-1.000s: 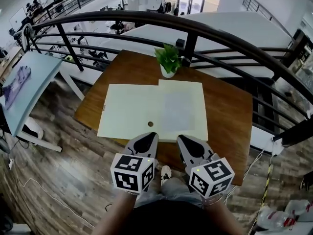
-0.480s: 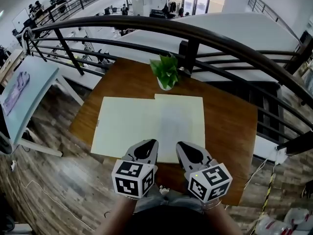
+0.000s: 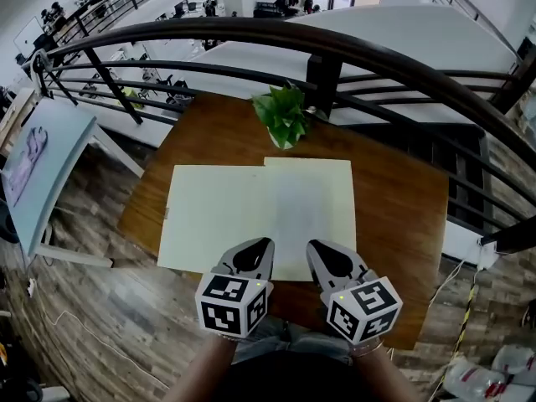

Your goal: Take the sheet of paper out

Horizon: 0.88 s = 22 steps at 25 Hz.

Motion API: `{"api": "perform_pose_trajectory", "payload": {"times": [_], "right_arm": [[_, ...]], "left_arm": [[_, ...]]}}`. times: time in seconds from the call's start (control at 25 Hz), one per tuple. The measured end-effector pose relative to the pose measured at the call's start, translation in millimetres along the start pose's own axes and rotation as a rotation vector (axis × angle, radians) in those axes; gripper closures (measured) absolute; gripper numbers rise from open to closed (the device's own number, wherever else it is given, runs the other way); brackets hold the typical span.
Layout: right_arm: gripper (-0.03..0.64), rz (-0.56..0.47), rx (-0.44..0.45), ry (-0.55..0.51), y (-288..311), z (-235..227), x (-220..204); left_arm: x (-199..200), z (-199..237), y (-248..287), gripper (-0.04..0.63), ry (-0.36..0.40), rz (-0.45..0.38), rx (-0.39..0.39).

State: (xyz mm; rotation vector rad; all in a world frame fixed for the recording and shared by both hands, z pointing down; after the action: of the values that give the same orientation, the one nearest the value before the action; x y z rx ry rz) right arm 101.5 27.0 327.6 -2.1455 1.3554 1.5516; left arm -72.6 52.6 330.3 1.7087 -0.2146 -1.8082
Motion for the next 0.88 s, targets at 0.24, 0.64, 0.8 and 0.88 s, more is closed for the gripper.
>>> {"api": "perform_pose_trajectory", "payload": {"times": [0.24,0.64,0.8,0.88], "right_arm": [[0.591,0.015,-0.044,0.045,12.9,-5.0,-0.6],[0.591,0.02,-0.132,0.107,32.5,-16.9,-4.9],[0.591,0.024,-0.159,0.143,38.6,-18.8,-8.5],[0.591,0.028,-0.17,0.158,39.0,-21.3,-10.1]], "left_arm": [[4.0,18.4,13.8,0.575,0.017,0.029,-0.051],[3.2,51.3,58.9,0.575,0.064,0.156,-0.175],[-0.6,55.7,79.1,0.574,0.089,0.214,-0.219],[-3.6,54.9,87.8,0.574,0.082,0.231,-0.246]]}}
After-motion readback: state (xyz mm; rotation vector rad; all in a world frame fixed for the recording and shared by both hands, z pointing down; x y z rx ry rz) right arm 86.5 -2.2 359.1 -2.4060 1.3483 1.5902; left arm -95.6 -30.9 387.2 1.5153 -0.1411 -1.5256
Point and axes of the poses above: the fingertips, and each gripper's own axes: y forward along the fingers, z to its left, x out of its top, the point moved 9 cm from there along -y, backward along the fingers, and after that the axes turned 8 degrees about y, right-handed, at the moved point
